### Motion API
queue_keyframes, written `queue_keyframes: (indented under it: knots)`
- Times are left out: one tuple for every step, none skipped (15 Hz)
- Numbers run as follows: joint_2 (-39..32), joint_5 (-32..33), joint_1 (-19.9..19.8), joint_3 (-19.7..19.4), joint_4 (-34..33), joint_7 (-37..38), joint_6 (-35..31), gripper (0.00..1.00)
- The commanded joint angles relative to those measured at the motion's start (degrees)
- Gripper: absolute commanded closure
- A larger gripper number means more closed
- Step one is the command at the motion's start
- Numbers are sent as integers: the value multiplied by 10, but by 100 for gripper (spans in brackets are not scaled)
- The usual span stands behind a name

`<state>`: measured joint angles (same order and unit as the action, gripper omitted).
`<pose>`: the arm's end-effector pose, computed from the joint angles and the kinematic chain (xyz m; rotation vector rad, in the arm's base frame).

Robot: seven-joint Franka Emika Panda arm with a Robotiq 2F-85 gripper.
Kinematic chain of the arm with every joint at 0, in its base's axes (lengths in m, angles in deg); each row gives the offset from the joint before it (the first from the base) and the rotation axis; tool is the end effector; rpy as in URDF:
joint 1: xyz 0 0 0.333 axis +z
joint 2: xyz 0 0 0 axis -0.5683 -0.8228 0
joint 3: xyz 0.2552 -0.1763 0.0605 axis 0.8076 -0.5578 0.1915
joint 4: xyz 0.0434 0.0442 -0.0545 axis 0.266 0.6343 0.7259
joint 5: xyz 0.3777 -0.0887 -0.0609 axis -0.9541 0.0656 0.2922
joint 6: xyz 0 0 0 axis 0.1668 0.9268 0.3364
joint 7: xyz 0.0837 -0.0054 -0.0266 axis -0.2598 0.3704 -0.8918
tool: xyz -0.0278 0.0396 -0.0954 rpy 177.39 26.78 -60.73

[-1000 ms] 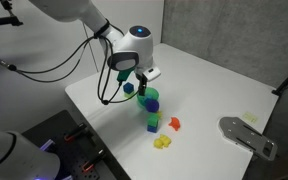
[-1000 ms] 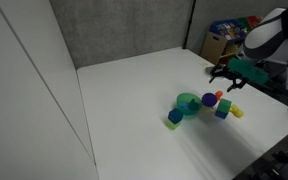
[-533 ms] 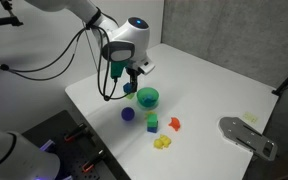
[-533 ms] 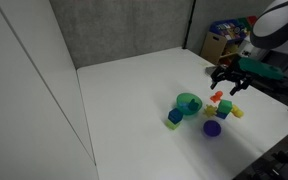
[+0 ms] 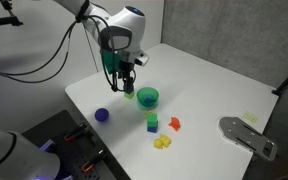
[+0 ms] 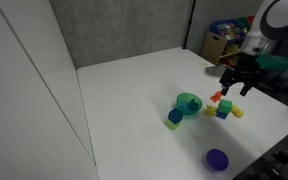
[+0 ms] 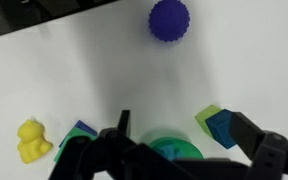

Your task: Put the blue circular object on the green block

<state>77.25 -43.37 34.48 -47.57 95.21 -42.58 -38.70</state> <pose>0.4776 0.0073 0.2947 -2.9112 0.5309 0.2873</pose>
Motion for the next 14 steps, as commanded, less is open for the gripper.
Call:
queue_keyframes:
  knots:
    - [41,42,5,3,-5,-31,53,0]
    - [53,48,7,4,-6,-37,65,0]
    - [64,55,9,5,-7,-43,75,0]
    - [80,63,10,6,-6,-47,83,0]
    - [92,68,11,6,-6,-52,91,0]
    - [106,72,11,7,-6,-56,100,0]
    - [119,74,11,7,-8,-60,108,0]
    - [131,73,12,6,-8,-64,115,0]
    - [144,74,11,6,-9,-68,125,0]
    - [156,78,10,6,-11,-69,133,0]
    - [168,81,10,5,-12,-68,141,0]
    - [178,87,8,6,-14,-63,144,0]
    - [187,94,7,7,-15,-60,147,0]
    - [194,98,7,7,-16,-59,150,0]
